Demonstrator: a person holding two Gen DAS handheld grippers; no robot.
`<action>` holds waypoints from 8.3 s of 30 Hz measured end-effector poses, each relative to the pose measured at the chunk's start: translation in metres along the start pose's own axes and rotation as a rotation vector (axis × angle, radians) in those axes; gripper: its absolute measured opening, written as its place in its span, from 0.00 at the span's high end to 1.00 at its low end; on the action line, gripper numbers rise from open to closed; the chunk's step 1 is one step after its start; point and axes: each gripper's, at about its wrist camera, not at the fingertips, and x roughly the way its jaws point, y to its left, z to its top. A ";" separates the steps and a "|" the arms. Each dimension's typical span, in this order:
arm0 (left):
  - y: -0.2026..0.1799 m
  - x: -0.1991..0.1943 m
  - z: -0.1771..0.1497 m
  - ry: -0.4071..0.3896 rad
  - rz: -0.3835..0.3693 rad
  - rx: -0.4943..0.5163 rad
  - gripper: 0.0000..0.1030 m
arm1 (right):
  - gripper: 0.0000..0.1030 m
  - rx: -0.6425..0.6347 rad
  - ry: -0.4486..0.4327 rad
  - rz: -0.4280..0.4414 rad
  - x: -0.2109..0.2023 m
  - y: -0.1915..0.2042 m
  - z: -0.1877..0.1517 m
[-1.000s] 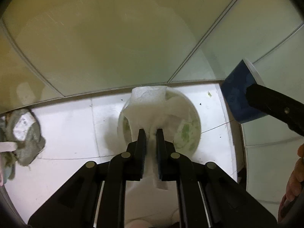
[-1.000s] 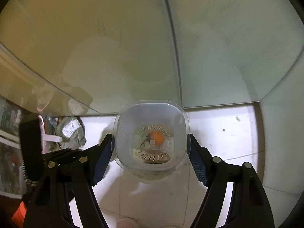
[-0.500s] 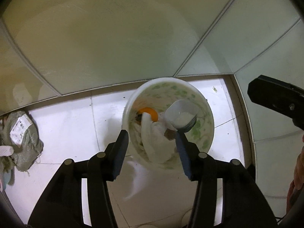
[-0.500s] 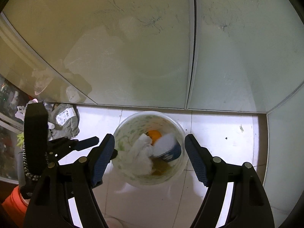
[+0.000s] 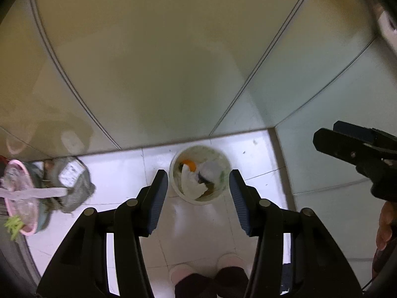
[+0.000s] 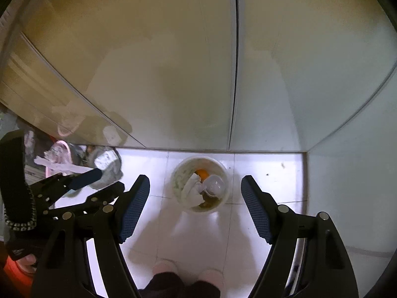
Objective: Collect trash
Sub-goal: 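Raise both tools back up to the counter, then reach the right tool to the small dark bottle while the left tool reaches the green glass bottle, then close the right tool on the dark bottle while the left tool grasps the green bottle, then carry both bottles down over the white bucket with both tools, then open both tools to drop the bottles into the bucket, then raise both tools back up to the counter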
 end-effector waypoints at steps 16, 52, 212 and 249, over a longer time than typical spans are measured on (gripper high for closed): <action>-0.042 -0.366 0.106 -0.322 0.030 0.011 0.51 | 0.29 -0.004 -0.350 -0.005 -0.329 0.061 0.086; -0.090 -0.466 0.320 -0.799 0.217 -0.084 0.08 | 0.29 -0.230 -0.691 0.004 -0.414 0.018 0.274; 0.008 0.174 -0.026 0.076 -0.009 -0.074 0.55 | 0.75 0.049 0.042 0.175 0.147 -0.058 -0.040; -0.058 -0.162 0.071 -0.050 0.005 -0.082 0.37 | 0.51 -0.020 -0.072 0.120 -0.167 -0.016 0.064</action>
